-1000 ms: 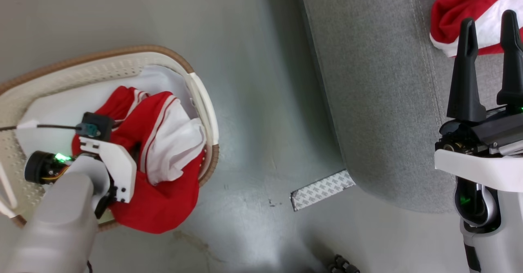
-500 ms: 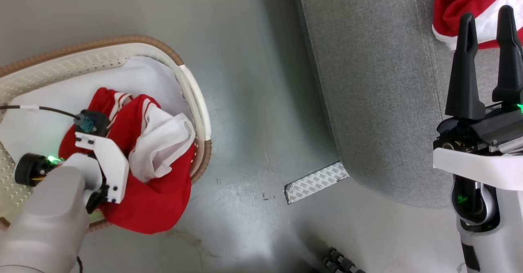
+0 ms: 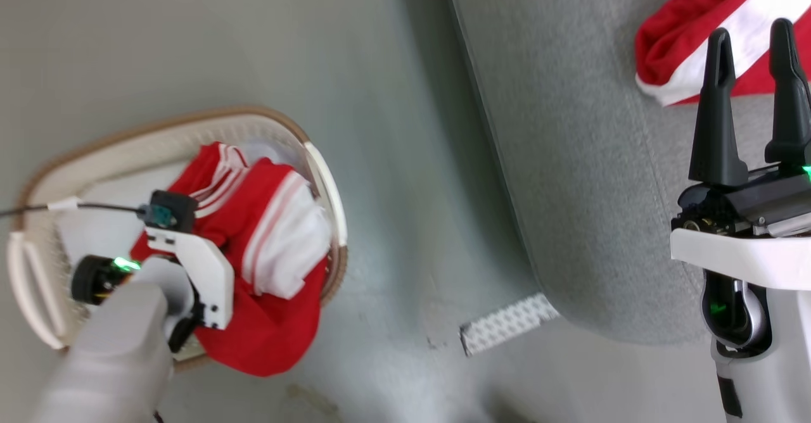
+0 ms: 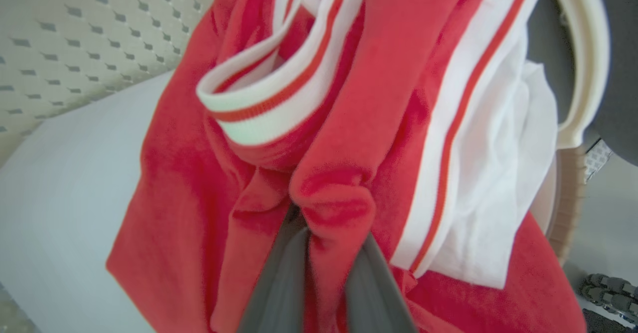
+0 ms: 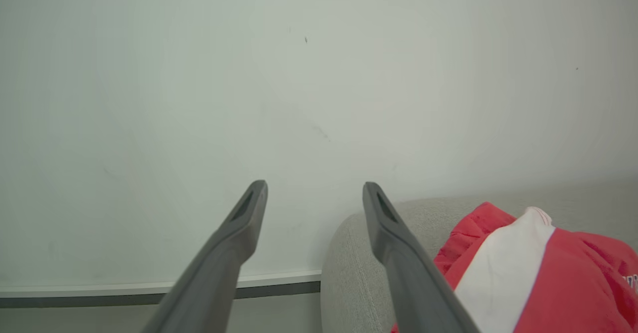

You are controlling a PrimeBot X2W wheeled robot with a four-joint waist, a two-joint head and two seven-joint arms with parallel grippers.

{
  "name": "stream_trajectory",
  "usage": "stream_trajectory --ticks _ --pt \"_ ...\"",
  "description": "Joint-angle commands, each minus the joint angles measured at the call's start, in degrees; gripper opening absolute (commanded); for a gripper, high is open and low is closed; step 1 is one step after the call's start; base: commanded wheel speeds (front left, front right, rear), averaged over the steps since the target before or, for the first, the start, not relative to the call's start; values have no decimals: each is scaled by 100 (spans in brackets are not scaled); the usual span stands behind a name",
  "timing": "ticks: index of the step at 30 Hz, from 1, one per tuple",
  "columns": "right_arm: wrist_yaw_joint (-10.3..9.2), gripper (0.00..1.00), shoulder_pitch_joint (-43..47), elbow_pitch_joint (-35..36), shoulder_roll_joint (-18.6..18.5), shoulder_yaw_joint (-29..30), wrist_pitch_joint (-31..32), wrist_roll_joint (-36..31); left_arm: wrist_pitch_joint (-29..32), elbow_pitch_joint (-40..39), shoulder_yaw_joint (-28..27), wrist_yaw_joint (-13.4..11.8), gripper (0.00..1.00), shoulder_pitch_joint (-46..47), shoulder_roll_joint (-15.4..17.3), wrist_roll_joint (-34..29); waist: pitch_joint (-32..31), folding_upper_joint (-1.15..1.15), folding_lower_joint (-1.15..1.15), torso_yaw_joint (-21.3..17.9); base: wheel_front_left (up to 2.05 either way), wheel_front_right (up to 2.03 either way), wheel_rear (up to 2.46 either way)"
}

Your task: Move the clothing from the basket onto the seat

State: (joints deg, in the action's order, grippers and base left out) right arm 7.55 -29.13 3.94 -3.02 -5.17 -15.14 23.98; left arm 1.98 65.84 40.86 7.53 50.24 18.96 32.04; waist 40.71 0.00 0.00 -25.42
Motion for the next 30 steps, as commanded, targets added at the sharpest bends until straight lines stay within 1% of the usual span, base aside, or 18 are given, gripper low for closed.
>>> stream_trajectory --ticks 1,4,9,18,24,26,30 --pt "-13 100 95 -40 16 40 2 -80 -171 -36 10 -11 0 -114 -38 99 -475 0 0 233 0 0 0" --pt "-13 100 205 -131 -13 88 2 -182 -463 -110 100 -11 0 -278 -205 295 -894 0 0 411 0 0 0" --pt "-13 100 439 -282 -233 119 2 -206 -839 -367 351 -11 0 -555 -405 579 -1580 0 0 739 0 0 0" --pt "-13 100 857 -538 -605 130 2 -103 -1470 -951 755 -11 0 -930 -594 1105 -2704 0 0 1289 0 0 0" --pt "-13 100 1232 -680 -755 174 3 22 -1666 -1486 875 -10 0 -1022 -512 1201 -3282 0 0 1639 0 0 0" --pt "-13 100 1345 -707 -770 146 3 69 -1690 -1684 825 -10 0 -1041 -484 1242 -3431 0 0 1732 0 0 0" --pt "-13 100 1565 -834 -830 70 3 154 -1715 -2106 658 -45 0 -1098 -442 1132 -3700 0 0 1891 0 0 0"
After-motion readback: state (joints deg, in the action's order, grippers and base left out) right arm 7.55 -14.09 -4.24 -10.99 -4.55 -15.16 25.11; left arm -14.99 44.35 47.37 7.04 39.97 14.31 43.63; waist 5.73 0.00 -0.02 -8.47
